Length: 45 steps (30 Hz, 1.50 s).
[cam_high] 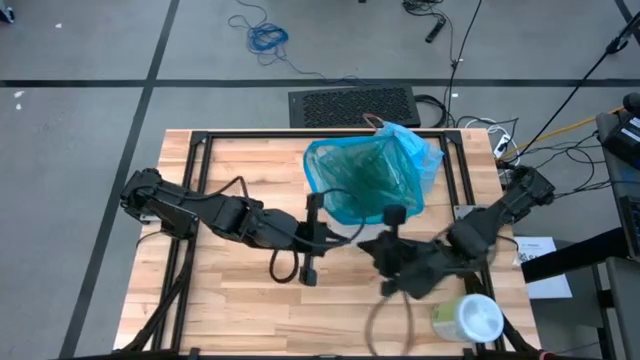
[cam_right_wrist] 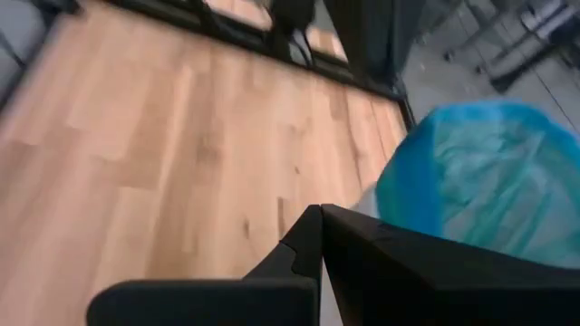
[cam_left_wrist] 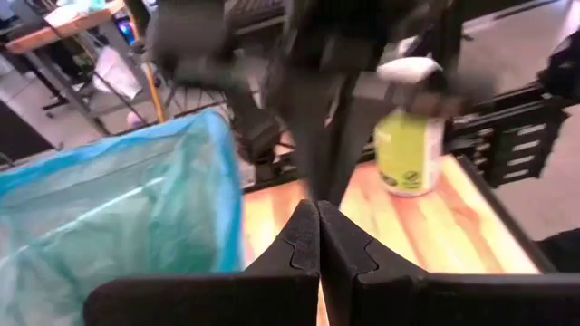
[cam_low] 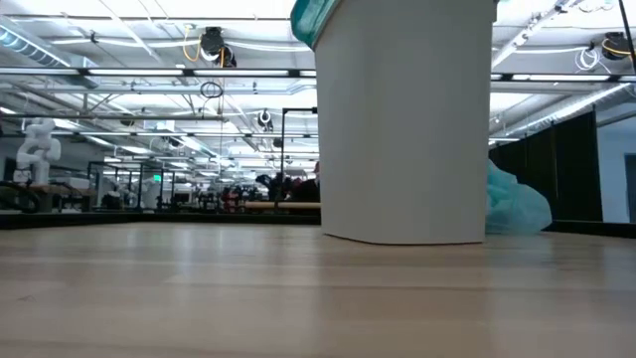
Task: Place trash/remove bag and relplace
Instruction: Insert a blue trash bag into the trash bin
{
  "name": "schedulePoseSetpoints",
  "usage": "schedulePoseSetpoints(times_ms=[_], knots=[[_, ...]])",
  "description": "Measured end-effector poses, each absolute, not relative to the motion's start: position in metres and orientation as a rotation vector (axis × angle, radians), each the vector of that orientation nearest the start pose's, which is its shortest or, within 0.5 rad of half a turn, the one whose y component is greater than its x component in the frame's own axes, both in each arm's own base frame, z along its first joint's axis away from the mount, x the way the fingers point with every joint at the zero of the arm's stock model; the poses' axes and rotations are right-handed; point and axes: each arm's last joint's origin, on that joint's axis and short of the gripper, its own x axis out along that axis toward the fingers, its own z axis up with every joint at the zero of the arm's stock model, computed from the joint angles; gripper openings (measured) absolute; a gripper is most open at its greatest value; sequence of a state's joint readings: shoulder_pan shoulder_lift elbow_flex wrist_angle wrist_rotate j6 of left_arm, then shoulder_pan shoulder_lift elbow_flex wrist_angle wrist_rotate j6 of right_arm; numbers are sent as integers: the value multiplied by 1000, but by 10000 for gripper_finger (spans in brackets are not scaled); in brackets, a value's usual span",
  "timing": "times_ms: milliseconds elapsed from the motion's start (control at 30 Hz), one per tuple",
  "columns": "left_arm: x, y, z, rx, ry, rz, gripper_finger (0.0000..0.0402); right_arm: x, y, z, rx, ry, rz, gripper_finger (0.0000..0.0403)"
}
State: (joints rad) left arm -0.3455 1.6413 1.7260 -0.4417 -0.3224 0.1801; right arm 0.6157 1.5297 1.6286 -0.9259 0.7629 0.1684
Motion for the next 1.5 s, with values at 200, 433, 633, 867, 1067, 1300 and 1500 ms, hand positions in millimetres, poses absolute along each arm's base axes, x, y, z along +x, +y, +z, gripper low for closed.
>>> schedulePoseSetpoints(times_ms=[200,433,633,867,1067,1300,1500], knots=[[358,-83,411,285,365,33,0,227,170,415,-389,582,-225,0],[369,-53,395,139,422,-63,0,205,144,412,-372,735,-417,0],[369,-70,379,119,467,-145,0,206,132,406,-317,799,-457,0],[365,-92,372,151,483,-168,0,207,129,406,-234,817,-469,0],[365,-91,372,169,480,-99,0,209,128,389,-176,839,-531,0],[365,-93,373,166,472,-94,0,214,122,359,-169,889,-630,0],[361,-108,386,196,353,-105,0,214,122,354,-176,895,-641,0]])
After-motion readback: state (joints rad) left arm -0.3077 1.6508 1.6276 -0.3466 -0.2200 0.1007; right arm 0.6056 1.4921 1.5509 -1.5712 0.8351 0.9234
